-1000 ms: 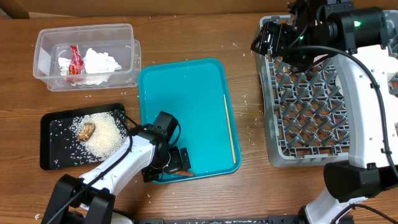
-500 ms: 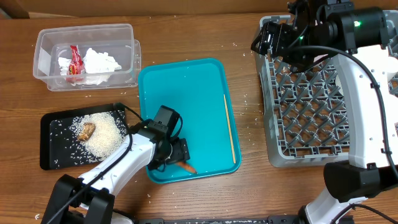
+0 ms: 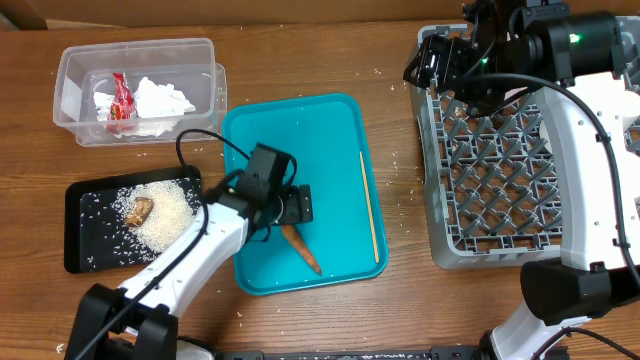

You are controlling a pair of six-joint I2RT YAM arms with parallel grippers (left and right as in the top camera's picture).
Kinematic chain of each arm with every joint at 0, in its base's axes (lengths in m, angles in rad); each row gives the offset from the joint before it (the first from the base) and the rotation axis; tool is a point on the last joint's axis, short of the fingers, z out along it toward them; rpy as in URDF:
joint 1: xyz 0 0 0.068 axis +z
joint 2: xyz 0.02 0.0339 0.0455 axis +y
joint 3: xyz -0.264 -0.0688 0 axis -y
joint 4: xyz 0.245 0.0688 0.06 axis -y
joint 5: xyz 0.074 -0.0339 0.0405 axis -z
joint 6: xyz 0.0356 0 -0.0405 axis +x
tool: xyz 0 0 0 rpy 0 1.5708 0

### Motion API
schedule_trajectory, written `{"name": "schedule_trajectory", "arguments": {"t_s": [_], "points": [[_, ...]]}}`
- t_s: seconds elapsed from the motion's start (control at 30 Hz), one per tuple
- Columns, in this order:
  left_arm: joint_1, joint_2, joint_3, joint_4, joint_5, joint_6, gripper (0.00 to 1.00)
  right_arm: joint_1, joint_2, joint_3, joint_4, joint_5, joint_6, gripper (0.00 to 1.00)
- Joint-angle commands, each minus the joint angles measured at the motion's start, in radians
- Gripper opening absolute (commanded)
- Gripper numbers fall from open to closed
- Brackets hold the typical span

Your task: Sort waste into correct bins and load items into the dishwasher

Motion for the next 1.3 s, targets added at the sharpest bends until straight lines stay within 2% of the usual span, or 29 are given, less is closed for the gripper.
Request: {"name": "schedule_trajectory", "arguments": {"t_s": [0.0,0.07,0.17,0.3,0.83,0.97,1.07,1.27], "points": [[0.022,0.0,0.214,-0.276,-0.009,0.037,0.9,0.004,0.002,-0.002,0.002,-0.005,0.001,1.0],[0.022,0.0,0.253,-0.383,0.029,0.037,0.9,0.004,0.002,-0.002,0.002,-0.005,0.001,1.0],[0.019,0.008,0.232,-0.457,0.141,0.026,0.89,0.004,0.002,-0.002,0.002,-0.005,0.001,1.0],[0.002,0.042,0.137,-0.426,0.226,-0.063,0.91,0.004,0.002,-0.002,0.002,-0.005,0.001,1.0],[-0.005,0.32,0.106,-0.316,0.191,-0.064,0.85,0.004,0.002,-0.003,0.003,-0.005,0.001,1.0],[-0.005,0.321,0.106,-0.315,0.154,-0.077,0.77,0.004,0.002,-0.002,0.002,-0.005,0.001,1.0],[-0.004,0.321,0.106,-0.315,0.121,-0.094,0.67,0.004,0.002,-0.003,0.002,-0.005,0.001,1.0],[-0.005,0.321,0.108,-0.302,0.056,-0.127,0.65,0.004,0.002,-0.003,0.002,-0.005,0.001,1.0]]}}
